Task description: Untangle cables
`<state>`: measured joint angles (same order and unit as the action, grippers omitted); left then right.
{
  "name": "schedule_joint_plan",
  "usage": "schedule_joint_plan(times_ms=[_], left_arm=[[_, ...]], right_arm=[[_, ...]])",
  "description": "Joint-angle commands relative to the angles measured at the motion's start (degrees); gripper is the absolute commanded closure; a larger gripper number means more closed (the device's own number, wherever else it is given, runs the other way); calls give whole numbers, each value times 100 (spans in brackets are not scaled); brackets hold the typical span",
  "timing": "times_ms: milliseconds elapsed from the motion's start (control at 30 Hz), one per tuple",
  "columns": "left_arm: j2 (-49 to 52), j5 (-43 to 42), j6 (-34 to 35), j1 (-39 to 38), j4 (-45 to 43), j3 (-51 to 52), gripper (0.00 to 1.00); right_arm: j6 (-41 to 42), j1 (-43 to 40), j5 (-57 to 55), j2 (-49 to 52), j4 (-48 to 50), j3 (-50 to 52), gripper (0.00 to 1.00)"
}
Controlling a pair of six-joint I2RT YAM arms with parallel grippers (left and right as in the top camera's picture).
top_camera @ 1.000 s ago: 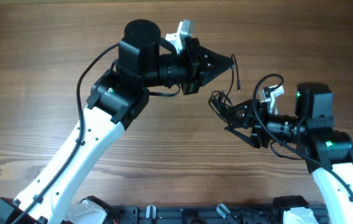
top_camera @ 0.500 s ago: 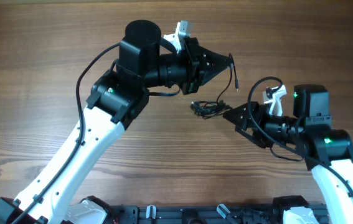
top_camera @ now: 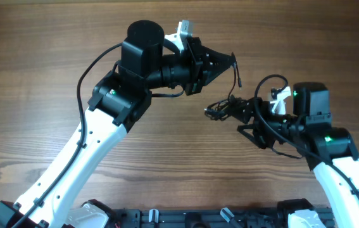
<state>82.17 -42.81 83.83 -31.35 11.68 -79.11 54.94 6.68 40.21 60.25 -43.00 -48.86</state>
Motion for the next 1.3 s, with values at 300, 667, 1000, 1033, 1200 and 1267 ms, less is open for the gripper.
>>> schedule_joint_plan(times_ms=[300, 667, 1000, 1033, 1200, 1267], left_arm=[[-74, 46, -114, 7, -2, -61, 96], [-74, 46, -114, 7, 20, -61, 96], [-74, 1115, -118, 129, 1508, -61, 96], [-74, 1351, -118, 197, 1777, -61, 96], [-74, 2398, -116, 693, 3248, -61, 96], [-74, 2872, -118, 951, 3875, -61, 96]], right_arm=[[203, 151, 439, 1080, 1152, -90, 48], [323, 291, 616, 1143, 1834, -90, 93], [-323, 291, 955, 839, 1829, -92, 96], [-420, 291, 918, 721, 1825, -92, 96], [-584, 291, 505, -20, 1585, -92, 96], [-780, 291, 424, -323, 1596, -92, 96]])
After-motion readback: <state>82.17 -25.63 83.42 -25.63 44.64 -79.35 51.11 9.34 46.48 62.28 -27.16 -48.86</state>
